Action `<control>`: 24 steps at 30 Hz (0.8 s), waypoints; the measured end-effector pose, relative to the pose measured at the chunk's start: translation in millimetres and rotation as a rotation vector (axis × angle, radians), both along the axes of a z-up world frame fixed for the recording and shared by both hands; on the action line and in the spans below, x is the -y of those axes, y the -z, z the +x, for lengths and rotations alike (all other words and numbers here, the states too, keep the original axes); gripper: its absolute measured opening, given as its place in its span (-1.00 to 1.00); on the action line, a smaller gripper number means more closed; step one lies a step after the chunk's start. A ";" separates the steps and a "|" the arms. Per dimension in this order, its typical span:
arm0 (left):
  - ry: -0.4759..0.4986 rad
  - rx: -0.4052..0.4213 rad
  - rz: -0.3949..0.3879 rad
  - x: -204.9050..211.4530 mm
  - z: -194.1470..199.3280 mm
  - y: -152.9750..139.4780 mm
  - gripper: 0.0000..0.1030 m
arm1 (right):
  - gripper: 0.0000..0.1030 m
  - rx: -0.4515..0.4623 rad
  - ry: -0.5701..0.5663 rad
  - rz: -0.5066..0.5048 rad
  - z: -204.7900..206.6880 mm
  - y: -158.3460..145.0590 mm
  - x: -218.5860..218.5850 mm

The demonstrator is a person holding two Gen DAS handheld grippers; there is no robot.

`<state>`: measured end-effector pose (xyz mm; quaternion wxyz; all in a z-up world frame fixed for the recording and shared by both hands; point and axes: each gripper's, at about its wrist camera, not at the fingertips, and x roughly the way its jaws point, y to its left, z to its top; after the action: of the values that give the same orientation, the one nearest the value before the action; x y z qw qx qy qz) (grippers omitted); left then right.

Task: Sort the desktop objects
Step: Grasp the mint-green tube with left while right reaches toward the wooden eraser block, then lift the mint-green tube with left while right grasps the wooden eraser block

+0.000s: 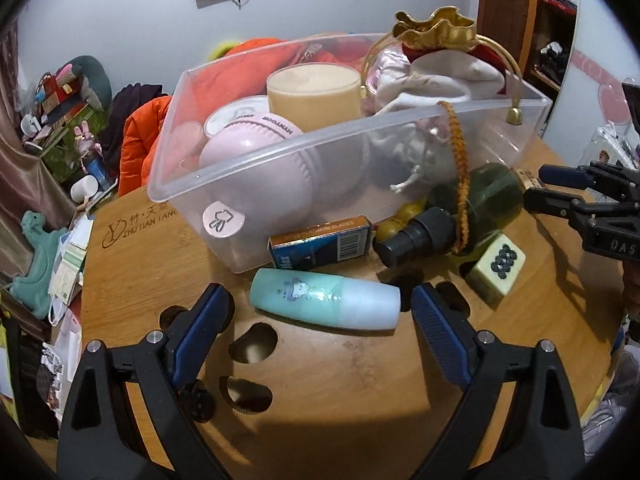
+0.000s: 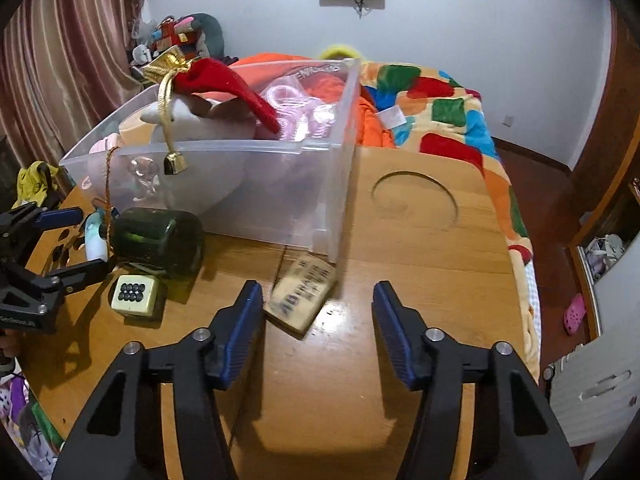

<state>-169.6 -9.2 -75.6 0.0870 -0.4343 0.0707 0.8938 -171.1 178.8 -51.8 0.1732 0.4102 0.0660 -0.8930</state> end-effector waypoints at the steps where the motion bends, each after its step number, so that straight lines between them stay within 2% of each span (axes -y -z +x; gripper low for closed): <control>1: -0.003 0.000 0.005 1.1 -0.8 0.2 0.79 | -0.13 0.000 -0.006 0.001 -0.7 1.0 1.9; 3: -0.012 -0.004 0.008 3.5 -2.8 1.1 0.58 | -0.19 -0.005 -0.014 0.000 -0.4 0.3 4.3; 7: -0.018 -0.020 -0.002 4.9 -2.6 3.7 0.54 | -0.34 -0.008 -0.032 -0.007 -1.0 0.6 6.6; 10: -0.014 -0.027 -0.001 3.5 -0.3 2.6 0.42 | -0.45 -0.019 -0.037 -0.001 1.0 1.1 7.9; 17: -0.037 -0.035 0.039 7.2 8.2 1.1 0.41 | -0.53 -0.040 -0.051 0.033 3.9 1.9 10.8; 20: -0.051 -0.052 0.030 8.6 14.2 -1.1 0.41 | -0.53 -0.043 -0.050 0.038 7.5 1.8 9.1; 24: -0.056 -0.070 0.041 11.3 25.0 -5.4 0.41 | -0.54 -0.043 -0.049 0.002 15.2 -1.4 4.1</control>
<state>-144.6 -20.5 -70.2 0.0683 -0.4027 0.0431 0.9118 -155.8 174.7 -50.4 0.1931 0.3894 0.0808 -0.8970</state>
